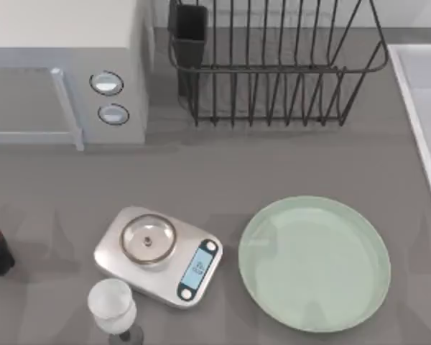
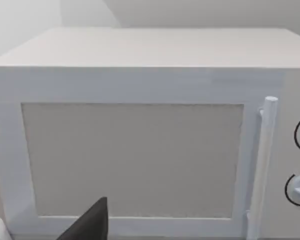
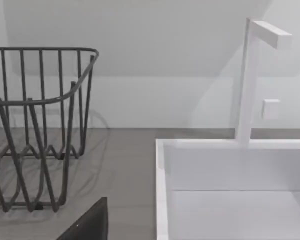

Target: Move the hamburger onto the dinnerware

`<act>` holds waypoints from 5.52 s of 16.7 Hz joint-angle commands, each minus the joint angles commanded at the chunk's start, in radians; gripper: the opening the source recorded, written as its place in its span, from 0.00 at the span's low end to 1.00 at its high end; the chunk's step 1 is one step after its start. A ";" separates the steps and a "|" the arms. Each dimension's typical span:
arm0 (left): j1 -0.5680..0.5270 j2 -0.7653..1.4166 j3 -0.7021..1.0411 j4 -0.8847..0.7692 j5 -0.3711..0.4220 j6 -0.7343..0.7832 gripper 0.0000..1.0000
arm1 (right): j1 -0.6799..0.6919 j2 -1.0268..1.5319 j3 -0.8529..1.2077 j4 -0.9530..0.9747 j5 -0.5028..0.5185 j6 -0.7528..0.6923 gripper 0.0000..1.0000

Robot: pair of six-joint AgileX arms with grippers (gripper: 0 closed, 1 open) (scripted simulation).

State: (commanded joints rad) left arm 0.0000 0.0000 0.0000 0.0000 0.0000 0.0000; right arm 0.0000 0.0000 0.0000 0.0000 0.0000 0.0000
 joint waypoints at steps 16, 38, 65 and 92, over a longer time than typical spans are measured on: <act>0.000 0.000 0.000 0.000 0.000 0.000 1.00 | -0.038 0.910 0.496 -0.678 -0.001 -0.679 1.00; 0.000 0.000 0.000 0.000 0.000 0.000 1.00 | -0.050 1.462 0.607 -0.709 -0.004 -1.000 1.00; 0.000 0.000 0.000 0.000 0.000 0.000 1.00 | -0.050 1.531 0.541 -0.587 -0.004 -0.998 0.00; 0.000 0.000 0.000 0.000 0.000 0.000 1.00 | 0.065 1.404 0.988 -1.169 -0.008 -1.205 0.00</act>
State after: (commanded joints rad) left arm 0.0000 0.0000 0.0000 0.0000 0.0000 0.0000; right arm 0.0654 1.4036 0.9876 -1.1691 -0.0084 -1.2046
